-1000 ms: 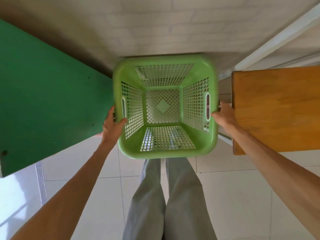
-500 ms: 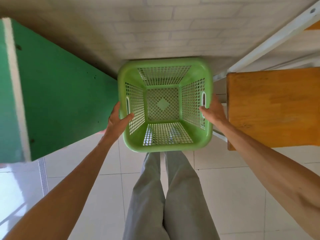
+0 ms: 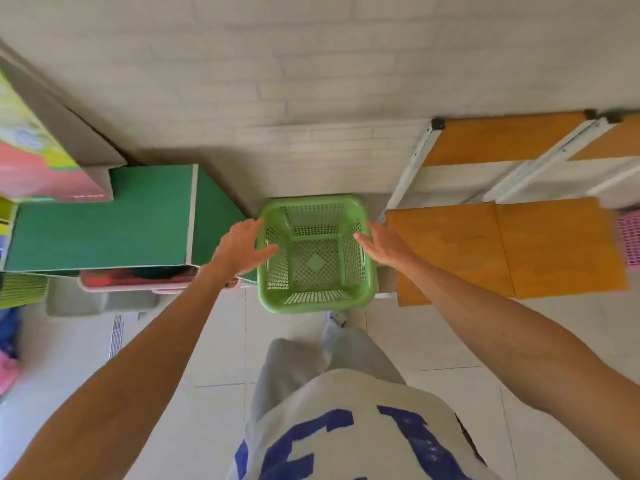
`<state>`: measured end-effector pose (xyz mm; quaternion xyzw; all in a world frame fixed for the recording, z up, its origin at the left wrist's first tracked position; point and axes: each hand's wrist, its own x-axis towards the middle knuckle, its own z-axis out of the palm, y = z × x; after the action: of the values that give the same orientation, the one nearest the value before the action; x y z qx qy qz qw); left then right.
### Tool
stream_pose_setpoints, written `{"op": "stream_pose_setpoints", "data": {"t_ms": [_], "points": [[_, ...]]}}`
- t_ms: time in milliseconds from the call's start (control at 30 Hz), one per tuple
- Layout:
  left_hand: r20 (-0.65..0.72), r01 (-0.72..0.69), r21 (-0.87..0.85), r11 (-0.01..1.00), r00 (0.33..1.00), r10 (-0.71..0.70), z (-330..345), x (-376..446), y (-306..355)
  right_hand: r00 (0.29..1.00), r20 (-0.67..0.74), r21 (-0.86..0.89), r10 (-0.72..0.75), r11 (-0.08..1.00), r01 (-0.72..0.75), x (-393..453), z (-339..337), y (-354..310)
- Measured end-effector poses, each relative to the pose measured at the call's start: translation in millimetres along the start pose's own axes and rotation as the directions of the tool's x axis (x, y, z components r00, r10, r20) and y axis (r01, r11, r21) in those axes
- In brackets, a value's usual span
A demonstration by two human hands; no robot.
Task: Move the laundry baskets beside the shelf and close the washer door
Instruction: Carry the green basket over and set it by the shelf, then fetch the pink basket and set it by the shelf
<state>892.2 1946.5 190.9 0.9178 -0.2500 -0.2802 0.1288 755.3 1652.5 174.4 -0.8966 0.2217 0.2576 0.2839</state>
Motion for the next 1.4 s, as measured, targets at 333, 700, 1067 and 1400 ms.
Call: {"op": "stream_pose_setpoints", "data": {"t_ms": [333, 700, 1067, 1400], "points": [[0.095, -0.27, 0.445, 0.854, 0.962, 0.255, -29.8, -38.0, 81.1, 0.935, -0.244, 0.045, 0.257, 0.966, -0.254, -168.4, -24.5, 71.9], [0.184, -0.601, 0.528, 0.6, 0.771, 0.61, 3.4, -89.8, 347.7, 0.638, -0.448, 0.235, 0.626, 0.771, -0.591, -409.8, -63.2, 243.8], [0.216, -0.74, 0.518, 0.429, 0.599, 0.771, 106.9, -122.4, 631.9, 0.423, -0.436, 0.409, 0.794, 0.594, -0.693, -583.1, -98.3, 458.8], [0.246, -0.791, 0.45, 0.415, 0.557, 0.793, 224.6, -139.3, 836.0, 0.374, -0.424, 0.439, 0.825, 0.548, -0.712, -671.1, -132.3, 658.5]]}}
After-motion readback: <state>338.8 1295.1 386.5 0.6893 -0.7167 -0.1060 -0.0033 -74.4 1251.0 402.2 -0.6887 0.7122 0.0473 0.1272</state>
